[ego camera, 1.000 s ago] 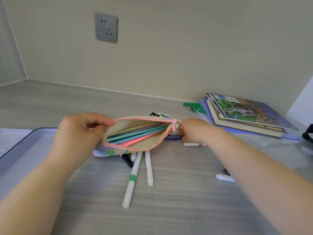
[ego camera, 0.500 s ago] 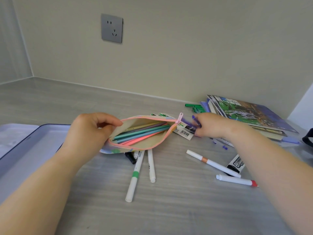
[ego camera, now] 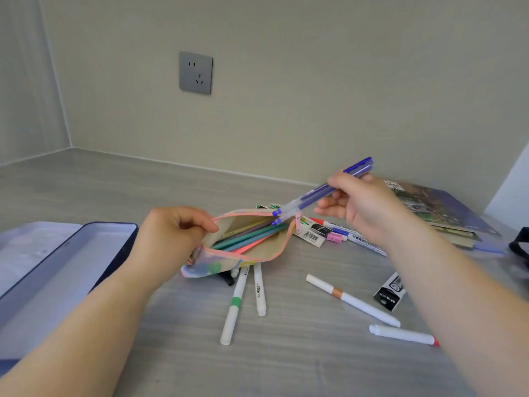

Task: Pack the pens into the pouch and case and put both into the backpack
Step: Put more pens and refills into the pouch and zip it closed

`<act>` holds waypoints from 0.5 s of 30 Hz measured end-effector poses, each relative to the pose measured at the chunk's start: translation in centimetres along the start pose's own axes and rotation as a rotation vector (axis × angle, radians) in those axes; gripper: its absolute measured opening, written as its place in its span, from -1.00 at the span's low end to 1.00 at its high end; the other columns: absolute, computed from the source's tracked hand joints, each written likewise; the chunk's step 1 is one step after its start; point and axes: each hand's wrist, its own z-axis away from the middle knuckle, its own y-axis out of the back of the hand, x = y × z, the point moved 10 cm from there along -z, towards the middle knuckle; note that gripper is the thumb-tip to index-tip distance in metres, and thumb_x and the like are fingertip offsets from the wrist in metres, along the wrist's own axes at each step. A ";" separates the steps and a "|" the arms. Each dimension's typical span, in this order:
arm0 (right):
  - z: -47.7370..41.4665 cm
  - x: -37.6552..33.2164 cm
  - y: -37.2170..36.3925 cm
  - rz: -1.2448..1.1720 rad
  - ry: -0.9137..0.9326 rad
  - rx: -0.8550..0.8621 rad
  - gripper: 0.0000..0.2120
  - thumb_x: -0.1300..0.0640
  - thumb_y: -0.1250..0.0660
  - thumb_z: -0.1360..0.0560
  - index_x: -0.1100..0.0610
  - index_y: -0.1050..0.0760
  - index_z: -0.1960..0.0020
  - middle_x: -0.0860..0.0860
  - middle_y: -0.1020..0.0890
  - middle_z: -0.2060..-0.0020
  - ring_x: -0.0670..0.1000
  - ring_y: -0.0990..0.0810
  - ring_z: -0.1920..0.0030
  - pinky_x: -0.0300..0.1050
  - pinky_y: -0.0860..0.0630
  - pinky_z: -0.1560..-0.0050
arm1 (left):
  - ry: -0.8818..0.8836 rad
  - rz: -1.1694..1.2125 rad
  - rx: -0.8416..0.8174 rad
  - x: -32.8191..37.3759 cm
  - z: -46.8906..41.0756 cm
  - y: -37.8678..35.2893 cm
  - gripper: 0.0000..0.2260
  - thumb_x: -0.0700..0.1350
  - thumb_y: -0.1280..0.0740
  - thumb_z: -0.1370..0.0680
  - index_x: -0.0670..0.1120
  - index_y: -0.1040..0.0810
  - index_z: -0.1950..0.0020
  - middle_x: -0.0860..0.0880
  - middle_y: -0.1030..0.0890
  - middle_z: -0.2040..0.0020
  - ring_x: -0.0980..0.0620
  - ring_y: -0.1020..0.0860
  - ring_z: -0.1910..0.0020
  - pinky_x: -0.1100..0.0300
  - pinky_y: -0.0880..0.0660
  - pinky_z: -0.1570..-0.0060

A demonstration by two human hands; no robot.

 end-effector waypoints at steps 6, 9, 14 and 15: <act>0.3 8.0 -6.3 -0.154 -0.298 -0.072 -0.78 0.32 -0.18 -0.52 0.24 -0.41 0.31 -0.05 -0.42 0.76 -0.04 -0.58 0.64 -0.28 -0.50 0.65 | 0.018 0.059 0.010 -0.3 0.1 0.1 -0.49 -0.47 -0.17 -0.41 0.03 -0.54 0.59 0.21 -0.60 0.47 0.17 -0.36 0.69 0.42 -0.32 0.66; 0.4 10.3 -7.5 -0.018 -0.389 -0.085 -0.73 0.22 -0.21 -0.52 0.19 -0.39 0.36 -0.05 -0.42 0.79 -0.13 -0.45 0.75 -0.41 -0.29 0.77 | 0.011 0.063 0.004 -0.5 0.0 0.1 -0.49 -0.47 -0.18 -0.40 0.03 -0.55 0.59 0.17 -0.61 0.41 0.18 -0.37 0.70 0.43 -0.34 0.65; 0.8 13.4 -8.7 0.277 -0.554 -0.229 -0.53 -0.06 -0.06 -0.56 0.19 -0.37 0.41 -0.04 -0.40 0.81 -0.15 -0.26 0.82 -0.49 -0.05 0.76 | -0.013 0.024 -0.038 -0.4 -0.1 -0.3 -0.47 -0.46 -0.20 -0.40 0.10 -0.58 0.56 0.32 -0.59 0.42 0.20 -0.43 0.65 0.44 -0.37 0.61; 0.6 13.5 -8.4 0.314 -0.560 -0.237 -0.49 -0.10 -0.03 -0.56 0.19 -0.39 0.41 -0.04 -0.40 0.81 -0.14 -0.26 0.82 -0.49 -0.06 0.75 | -0.017 0.019 -0.037 -0.4 -0.1 -0.2 -0.47 -0.46 -0.20 -0.40 0.11 -0.58 0.55 0.34 -0.59 0.42 0.21 -0.44 0.64 0.45 -0.37 0.61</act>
